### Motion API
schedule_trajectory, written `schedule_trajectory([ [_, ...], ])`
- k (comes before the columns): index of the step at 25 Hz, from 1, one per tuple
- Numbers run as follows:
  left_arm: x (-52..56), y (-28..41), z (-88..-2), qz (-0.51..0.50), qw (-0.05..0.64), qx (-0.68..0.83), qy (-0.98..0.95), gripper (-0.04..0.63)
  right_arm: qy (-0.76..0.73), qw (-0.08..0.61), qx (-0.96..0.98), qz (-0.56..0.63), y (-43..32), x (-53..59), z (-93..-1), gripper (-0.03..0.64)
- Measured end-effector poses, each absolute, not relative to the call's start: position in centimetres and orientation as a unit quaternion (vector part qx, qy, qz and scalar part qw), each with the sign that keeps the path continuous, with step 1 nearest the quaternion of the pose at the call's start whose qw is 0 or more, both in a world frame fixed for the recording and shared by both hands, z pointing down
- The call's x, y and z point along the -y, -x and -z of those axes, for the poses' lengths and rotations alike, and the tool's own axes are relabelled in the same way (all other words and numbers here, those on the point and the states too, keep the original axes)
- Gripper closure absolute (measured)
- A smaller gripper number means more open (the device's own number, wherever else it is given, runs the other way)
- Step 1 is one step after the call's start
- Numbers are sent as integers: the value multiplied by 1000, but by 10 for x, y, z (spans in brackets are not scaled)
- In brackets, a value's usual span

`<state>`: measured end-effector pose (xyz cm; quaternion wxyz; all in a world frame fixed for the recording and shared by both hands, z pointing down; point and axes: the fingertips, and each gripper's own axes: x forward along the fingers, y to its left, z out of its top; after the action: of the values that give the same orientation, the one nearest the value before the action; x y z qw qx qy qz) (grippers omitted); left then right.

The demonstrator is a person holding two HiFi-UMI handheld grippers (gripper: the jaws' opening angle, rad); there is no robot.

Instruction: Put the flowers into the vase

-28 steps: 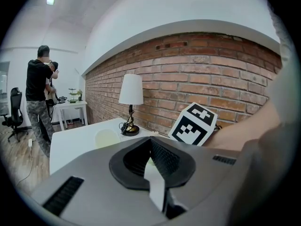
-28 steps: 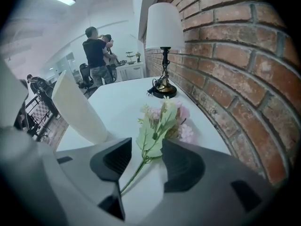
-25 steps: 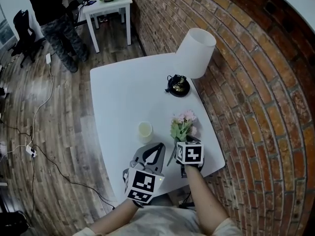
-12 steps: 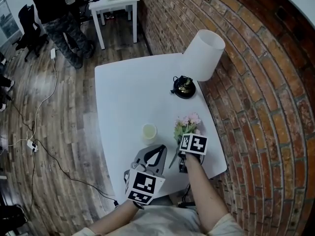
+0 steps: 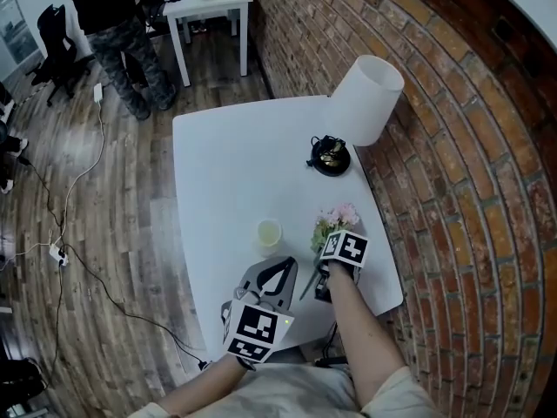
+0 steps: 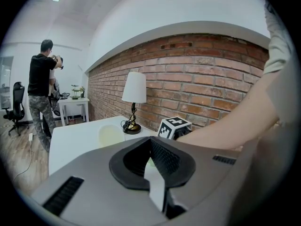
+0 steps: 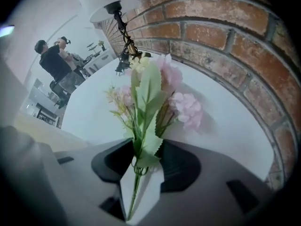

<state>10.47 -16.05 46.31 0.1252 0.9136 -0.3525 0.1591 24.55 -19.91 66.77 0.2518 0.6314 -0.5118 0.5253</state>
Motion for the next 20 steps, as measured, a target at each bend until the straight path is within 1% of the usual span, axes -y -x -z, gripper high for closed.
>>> schedule_trajectory([
  [5,157,-103,-463,-162,123,352,-914,587,-631,254,514,-523,-245,201,-668,499],
  [11,153,-98,-464,-163,125,355,-912,588,-637,231,524,-516,-242,197,-665,549],
  [20,148,-95,-457,-155,122,356,-913,586,-641,212,553,-488,-235,196,-648,561],
])
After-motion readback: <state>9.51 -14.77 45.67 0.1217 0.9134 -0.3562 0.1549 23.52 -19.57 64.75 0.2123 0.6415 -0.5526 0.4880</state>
